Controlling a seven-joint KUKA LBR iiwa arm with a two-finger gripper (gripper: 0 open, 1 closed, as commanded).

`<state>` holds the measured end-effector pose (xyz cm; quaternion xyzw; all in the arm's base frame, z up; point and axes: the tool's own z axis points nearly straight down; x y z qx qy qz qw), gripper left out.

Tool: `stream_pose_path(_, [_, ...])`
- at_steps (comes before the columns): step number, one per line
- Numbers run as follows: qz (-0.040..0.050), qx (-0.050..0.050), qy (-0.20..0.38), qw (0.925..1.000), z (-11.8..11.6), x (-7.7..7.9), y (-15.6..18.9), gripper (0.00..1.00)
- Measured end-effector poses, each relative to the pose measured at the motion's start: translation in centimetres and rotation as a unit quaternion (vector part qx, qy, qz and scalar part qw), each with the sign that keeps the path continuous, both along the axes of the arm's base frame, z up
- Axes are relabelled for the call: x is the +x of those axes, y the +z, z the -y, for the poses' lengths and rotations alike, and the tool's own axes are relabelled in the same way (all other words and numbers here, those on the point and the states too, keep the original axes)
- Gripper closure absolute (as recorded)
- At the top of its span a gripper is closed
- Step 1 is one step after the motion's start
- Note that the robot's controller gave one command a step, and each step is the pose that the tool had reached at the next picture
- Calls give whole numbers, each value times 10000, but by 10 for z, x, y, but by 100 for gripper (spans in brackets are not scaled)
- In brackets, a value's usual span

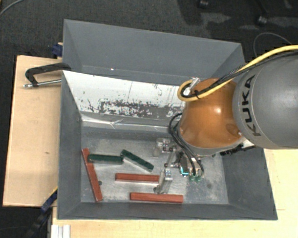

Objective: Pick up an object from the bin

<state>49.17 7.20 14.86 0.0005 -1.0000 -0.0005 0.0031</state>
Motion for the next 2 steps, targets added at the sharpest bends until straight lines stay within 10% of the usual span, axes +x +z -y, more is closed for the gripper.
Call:
stream_pose_path(1, [28, 12, -540, 9985, -78, 23, -81, 0])
stream_pose_path(2, [68, 13, -565, 9984, -74, 26, -75, 100])
